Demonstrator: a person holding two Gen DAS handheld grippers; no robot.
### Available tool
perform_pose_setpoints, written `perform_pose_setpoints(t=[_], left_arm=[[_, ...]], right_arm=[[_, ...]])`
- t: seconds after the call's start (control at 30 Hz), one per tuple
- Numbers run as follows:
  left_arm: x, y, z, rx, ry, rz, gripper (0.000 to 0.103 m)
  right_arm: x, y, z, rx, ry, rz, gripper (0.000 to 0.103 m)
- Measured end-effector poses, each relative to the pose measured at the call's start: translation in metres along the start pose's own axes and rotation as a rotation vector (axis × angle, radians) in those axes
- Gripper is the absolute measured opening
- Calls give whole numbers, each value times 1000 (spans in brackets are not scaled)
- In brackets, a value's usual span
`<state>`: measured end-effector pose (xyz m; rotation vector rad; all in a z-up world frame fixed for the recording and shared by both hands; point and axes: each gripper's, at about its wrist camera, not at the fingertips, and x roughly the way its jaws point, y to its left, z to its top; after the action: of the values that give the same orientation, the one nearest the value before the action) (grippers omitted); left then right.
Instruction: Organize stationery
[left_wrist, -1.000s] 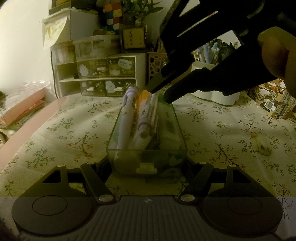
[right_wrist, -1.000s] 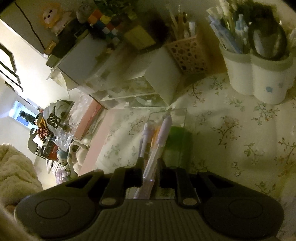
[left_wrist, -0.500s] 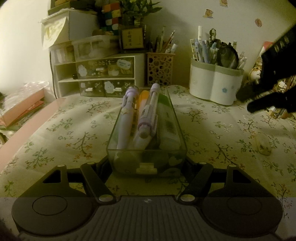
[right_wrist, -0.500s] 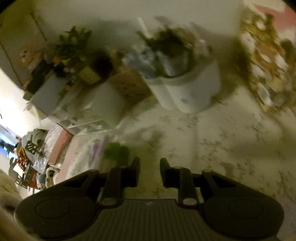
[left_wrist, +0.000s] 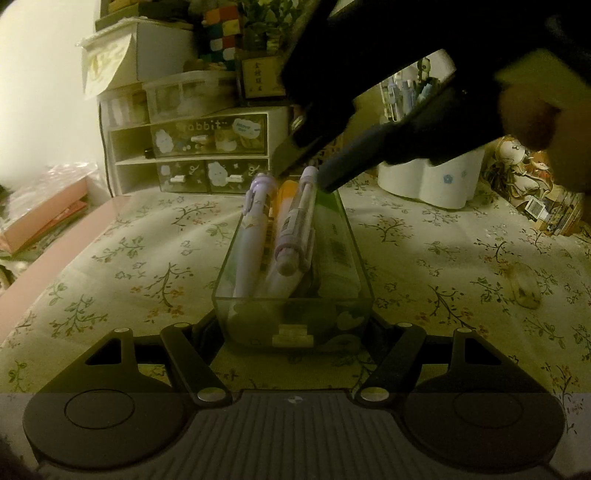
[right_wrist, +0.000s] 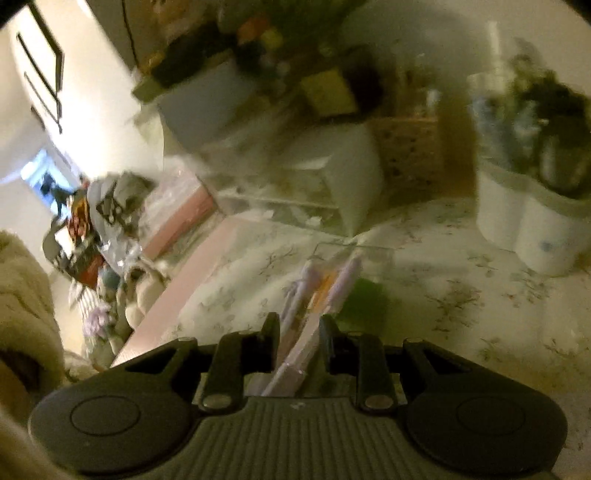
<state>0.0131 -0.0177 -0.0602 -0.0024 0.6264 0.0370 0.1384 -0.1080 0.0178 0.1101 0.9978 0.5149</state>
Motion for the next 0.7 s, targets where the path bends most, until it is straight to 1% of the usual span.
perform_pose_setpoints(t=[0.1,0.2,0.37,0.5,0.7], left_arm=[[0,0,0,-2,-1,-1,73],[0,0,0,-2,-2,-2,73],[0,0,0,-2,-2,-2,73],[0,0,1,-2,-2,-2,73],[0,0,1,-2,-2,-2,73]], right_arm=[[13,0,2,-15,30,-22,23],[17,-2,0,-15,41,-27,23],[17,1,2,-47,24,-41,20],[20,2,3,-66,19,-33,20],[18,-2,2,-25,19,-29,20]])
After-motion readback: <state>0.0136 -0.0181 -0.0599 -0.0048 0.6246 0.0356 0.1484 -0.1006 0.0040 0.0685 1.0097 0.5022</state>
